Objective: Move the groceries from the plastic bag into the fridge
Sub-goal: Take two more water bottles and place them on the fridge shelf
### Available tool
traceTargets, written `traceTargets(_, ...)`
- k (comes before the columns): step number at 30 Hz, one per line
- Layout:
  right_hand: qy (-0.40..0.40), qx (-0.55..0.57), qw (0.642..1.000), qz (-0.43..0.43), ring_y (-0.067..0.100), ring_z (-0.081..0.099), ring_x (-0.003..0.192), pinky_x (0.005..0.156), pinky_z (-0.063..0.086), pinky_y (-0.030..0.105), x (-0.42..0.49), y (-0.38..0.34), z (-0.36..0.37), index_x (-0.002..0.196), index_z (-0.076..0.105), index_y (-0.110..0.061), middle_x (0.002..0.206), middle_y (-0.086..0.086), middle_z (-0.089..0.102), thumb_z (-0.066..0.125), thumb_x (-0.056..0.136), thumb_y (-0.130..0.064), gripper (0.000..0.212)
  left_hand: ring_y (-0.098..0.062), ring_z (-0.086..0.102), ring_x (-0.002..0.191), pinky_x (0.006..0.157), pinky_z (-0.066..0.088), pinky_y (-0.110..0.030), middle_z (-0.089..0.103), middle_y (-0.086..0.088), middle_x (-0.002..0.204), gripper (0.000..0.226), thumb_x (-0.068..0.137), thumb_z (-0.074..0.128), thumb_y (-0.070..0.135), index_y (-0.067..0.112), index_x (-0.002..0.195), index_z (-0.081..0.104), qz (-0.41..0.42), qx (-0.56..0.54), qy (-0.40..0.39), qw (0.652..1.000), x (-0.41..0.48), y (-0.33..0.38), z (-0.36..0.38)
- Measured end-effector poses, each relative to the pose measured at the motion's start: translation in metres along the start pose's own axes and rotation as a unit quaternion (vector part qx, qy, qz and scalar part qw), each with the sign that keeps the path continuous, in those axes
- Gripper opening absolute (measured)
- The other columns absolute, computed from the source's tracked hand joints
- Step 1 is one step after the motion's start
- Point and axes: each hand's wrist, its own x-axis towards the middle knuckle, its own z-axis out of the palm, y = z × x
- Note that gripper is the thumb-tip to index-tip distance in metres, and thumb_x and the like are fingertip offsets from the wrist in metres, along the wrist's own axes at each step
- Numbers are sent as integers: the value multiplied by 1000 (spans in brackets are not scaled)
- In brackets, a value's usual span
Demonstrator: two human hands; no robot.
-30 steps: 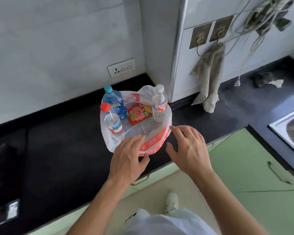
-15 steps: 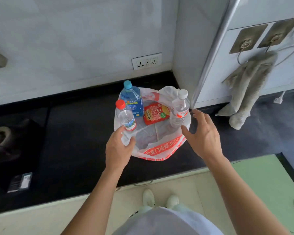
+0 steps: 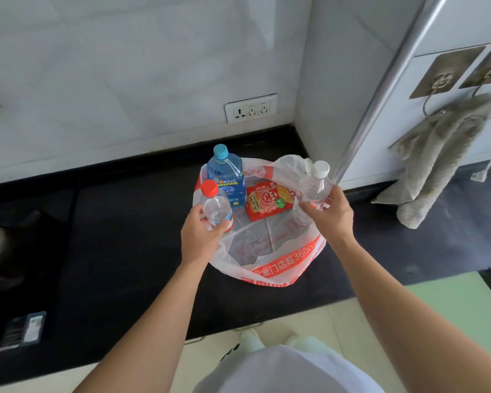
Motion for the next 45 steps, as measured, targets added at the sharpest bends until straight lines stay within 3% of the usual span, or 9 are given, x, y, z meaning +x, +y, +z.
traceTargets(6, -18, 56, 997, 51, 23, 61, 121, 102, 52, 52, 16, 5, 20, 141, 47, -25, 134, 0, 62, 89, 74, -32, 80, -14, 58, 111, 92, 47, -32, 62, 3, 121, 66, 72, 86, 31, 23, 127, 52, -1, 8, -18, 1000, 21, -2, 8)
traceTargets(10, -19, 73, 995, 70, 23, 63, 119, 102, 52, 52, 22, 5, 28, 137, 49, -28, 131, -1, 63, 90, 72, -30, 77, -20, 57, 119, 103, 48, -45, 60, 1, 127, 71, 71, 86, 36, 26, 131, 48, -22, 18, -39, 999, 29, 5, 12)
traceTargets(20, -44, 95, 994, 18, 18, 66, 109, 96, 55, 44, 5, -8, 13, 129, 54, -25, 119, -5, 65, 89, 74, -28, 66, -20, 62, 110, 98, 53, -49, 63, 1, 118, 62, 73, 85, 38, 21, 124, 55, 25, -24, -62, 997, 11, 14, 4)
traceTargets(26, -53, 161, 984, -54, 6, 70, 96, 75, 56, 16, -23, -34, -3, 114, 53, -38, 109, -15, 67, 86, 76, -27, 52, -6, 60, 105, 91, 50, -24, 56, 21, 112, 64, 71, 83, 38, 40, 121, 43, 85, -130, -80, 985, -12, 53, 0)
traceTargets(31, -46, 187, 976, -101, 3, 70, 100, 74, 57, 16, -38, -62, -19, 118, 53, -39, 109, -15, 69, 87, 74, -26, 57, -12, 62, 111, 89, 53, -26, 60, 14, 116, 66, 61, 79, 48, 47, 117, 44, 112, -204, -73, 970, -28, 82, -5)
traceTargets(36, -34, 185, 974, -129, 11, 71, 101, 86, 61, 31, -46, -80, -22, 127, 55, -27, 113, -9, 70, 90, 71, -30, 66, -9, 62, 110, 85, 52, -22, 60, 15, 115, 63, 66, 83, 34, 44, 116, 46, 118, -221, -68, 966, -37, 95, -12)
traceTargets(41, -59, 166, 973, -148, 16, 72, 104, 89, 62, 43, -50, -84, -12, 129, 55, -28, 116, -6, 71, 85, 64, -53, 75, 15, 61, 97, 69, 50, -6, 61, 17, 105, 58, 75, 82, 5, 39, 109, 49, 115, -229, -50, 965, -39, 94, -29)
traceTargets(43, -76, 151, 974, -151, 16, 72, 102, 87, 62, 38, -51, -85, -5, 127, 56, -28, 114, -6, 72, 85, 65, -54, 74, 19, 57, 96, 70, 47, -2, 59, 17, 107, 59, 75, 81, 5, 37, 112, 49, 115, -224, -40, 967, -41, 93, -36)
traceTargets(45, -88, 142, 973, -157, 7, 71, 99, 78, 60, 18, -54, -88, 4, 124, 56, -30, 110, -10, 71, 90, 70, -40, 64, 20, 57, 98, 71, 47, -1, 59, 16, 109, 60, 75, 82, 6, 31, 118, 49, 112, -218, -25, 969, -45, 90, -43)
